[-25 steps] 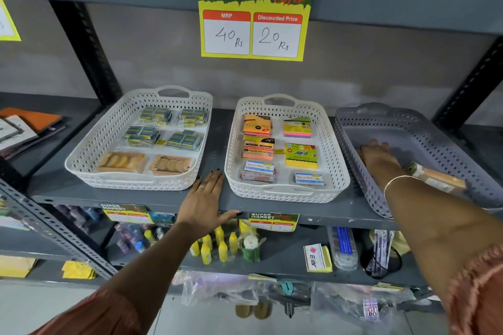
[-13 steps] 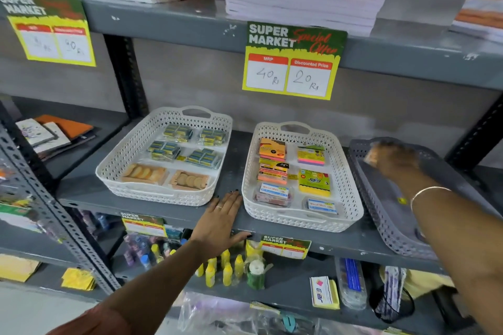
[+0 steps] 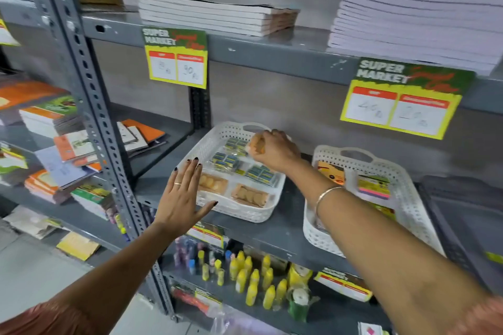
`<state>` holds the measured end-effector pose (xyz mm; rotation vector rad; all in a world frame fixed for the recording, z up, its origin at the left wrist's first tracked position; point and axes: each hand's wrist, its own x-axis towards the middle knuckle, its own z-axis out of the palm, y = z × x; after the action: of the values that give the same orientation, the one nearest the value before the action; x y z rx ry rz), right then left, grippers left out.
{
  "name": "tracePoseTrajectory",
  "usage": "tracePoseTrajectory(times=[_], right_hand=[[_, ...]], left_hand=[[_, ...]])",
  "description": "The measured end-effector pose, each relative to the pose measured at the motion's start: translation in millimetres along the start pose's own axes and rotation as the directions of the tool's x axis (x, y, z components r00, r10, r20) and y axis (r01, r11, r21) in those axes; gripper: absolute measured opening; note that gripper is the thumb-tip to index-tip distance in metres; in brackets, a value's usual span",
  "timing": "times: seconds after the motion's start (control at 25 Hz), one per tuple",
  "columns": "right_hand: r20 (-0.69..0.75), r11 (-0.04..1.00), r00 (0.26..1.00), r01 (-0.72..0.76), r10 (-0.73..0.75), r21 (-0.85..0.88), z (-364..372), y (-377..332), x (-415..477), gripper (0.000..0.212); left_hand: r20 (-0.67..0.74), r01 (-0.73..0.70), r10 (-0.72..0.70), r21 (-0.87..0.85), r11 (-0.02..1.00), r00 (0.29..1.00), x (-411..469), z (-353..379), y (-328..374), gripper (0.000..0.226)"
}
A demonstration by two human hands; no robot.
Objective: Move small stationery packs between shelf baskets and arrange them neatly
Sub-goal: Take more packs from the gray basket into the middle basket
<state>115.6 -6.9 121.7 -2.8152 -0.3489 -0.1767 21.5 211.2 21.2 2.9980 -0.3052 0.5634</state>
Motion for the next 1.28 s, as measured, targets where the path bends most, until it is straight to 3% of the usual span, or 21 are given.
tracePoseTrajectory(times=[0.12,0.24,0.68,0.88,1.0,1.12,1.28], right_hand=[[0.120,0.997,0.990,0.064,-0.068,0.032,41,-52,12,0.046],[0.218,0.995,0.972,0.094,-0.087,-0.021,77,-76,22,0.057],[0.277,0.971,0.948,0.197,-0.154,-0.135,109,-95,29,0.056],[0.357,0.972,0.919,0.215,-0.169,-0.093,103,-87,30,0.065],[0.279,0.988,0.952,0.146,-0.129,-0.041,77,-60,23,0.071],[0.151,0.997,0.986,0.072,-0.068,-0.018,41,-14,13,0.060],[-0.048,0.994,0.993,-0.109,0.108,-0.013,-4,67,-17,0.051]], left_hand=[[0.088,0.026,-0.031,0.053,0.998,0.996,0,-1,-40,0.092],[0.135,-0.068,0.055,0.098,0.993,0.989,1,7,-58,0.096],[0.050,-0.090,0.087,0.057,0.994,0.995,0,26,-61,0.099],[0.048,-0.096,0.092,0.073,0.993,0.995,0,26,-62,0.099],[0.051,-0.075,0.071,0.076,0.994,0.996,-2,23,-58,0.097],[0.007,-0.082,0.082,0.063,0.995,0.997,-4,16,-42,0.096],[-0.082,-0.260,0.258,-0.011,0.966,0.963,9,16,26,0.090]])
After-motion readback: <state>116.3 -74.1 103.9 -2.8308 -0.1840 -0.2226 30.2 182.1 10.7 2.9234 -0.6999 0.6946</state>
